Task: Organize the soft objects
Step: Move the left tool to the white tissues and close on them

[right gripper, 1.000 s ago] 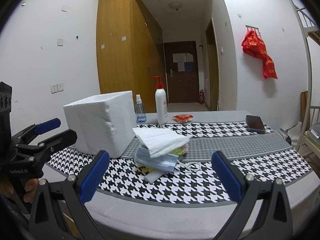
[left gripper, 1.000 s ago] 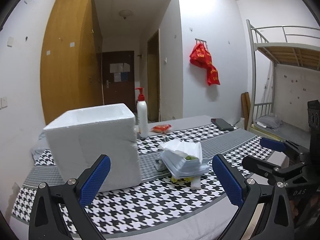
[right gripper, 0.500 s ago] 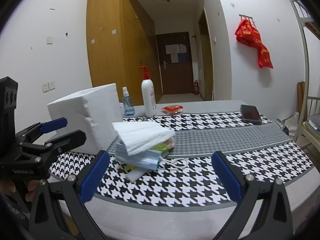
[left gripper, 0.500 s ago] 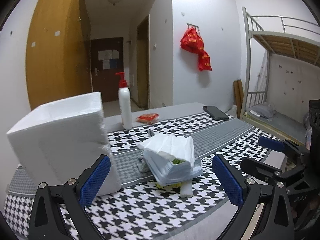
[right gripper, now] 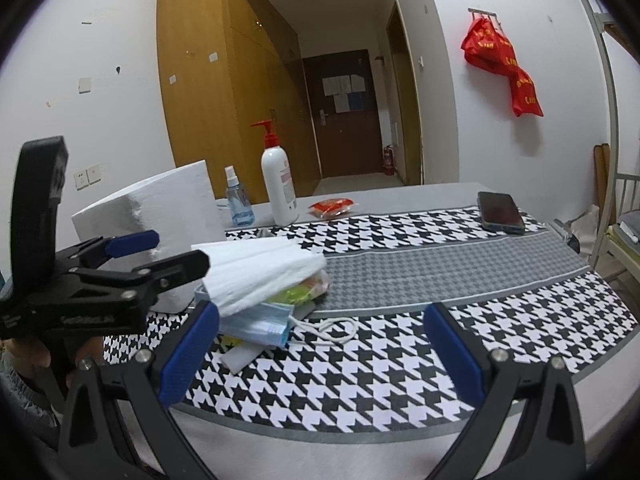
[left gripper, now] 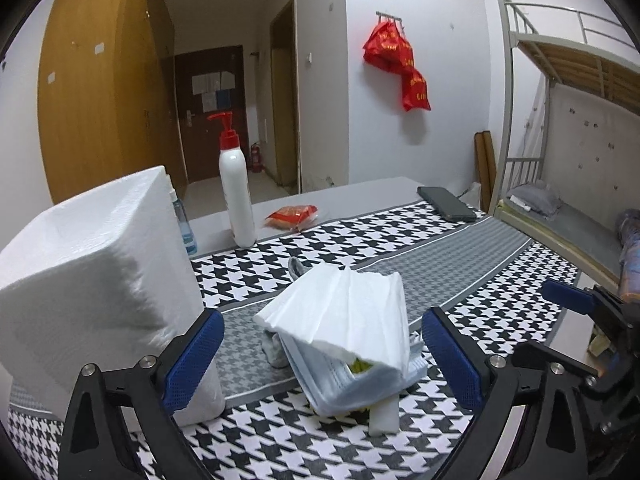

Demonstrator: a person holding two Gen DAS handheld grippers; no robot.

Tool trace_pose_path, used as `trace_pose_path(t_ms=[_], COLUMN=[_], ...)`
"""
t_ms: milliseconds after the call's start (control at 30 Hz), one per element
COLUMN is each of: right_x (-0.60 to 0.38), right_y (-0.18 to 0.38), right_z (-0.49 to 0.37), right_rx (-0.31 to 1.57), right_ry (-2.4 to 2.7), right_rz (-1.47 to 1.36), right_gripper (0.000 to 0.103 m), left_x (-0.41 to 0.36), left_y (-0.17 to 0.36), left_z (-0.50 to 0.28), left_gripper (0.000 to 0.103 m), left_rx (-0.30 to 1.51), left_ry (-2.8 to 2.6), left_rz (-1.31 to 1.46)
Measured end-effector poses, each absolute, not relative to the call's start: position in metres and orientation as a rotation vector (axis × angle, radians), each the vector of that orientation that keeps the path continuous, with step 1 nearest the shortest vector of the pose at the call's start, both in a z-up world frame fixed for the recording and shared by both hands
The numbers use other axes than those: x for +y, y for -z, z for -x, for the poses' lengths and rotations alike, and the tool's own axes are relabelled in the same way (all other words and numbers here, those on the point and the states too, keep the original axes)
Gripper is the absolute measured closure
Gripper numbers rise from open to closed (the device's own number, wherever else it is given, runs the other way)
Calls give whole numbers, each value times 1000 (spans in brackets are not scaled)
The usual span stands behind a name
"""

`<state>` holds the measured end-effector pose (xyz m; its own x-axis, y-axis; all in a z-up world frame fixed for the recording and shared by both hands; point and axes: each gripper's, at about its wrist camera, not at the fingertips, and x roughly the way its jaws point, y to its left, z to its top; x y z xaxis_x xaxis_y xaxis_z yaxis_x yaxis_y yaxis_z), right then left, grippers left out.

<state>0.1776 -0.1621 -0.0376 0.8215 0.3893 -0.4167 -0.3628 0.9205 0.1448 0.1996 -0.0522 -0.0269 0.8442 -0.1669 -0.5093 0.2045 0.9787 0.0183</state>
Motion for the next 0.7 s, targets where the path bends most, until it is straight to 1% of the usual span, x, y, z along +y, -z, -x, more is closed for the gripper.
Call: trace_pose_path(t_ms=[300,433,500,567,600,633,667,700], right_x=[-163,-164,-164,-165,-165,-165,-165,-166], right_y=[39,42,43,44,44,45,45,45], right_z=[-191,-197,-200,-202,-203,-204,-205,-206], right_rx=[479,496,502,510,512,514,516,517], right_ry=[-413,-414,-416,-418,-417,-417,-417,-417], right_rz=[-54,-49,-51,-50,-47,-45,-46,-48], right_gripper=[0,0,0,0,0,0,0,0], left_x=[-53,-56,-57,-60,-61,-62,-62,-63], left_y=[39,44,45,45,46,47,48,48], left_z=[-226,-232,-234,-236,-236,-237,-237,-238], left_gripper=[6,11,14,24,25,29,37,40], left_rx=[594,617,621,625,628,632,634,639], left_ry=[178,176,184,191,198,203,207,213], left_rz=[-75,-89,-89,-96,-98,-100,-101,-103])
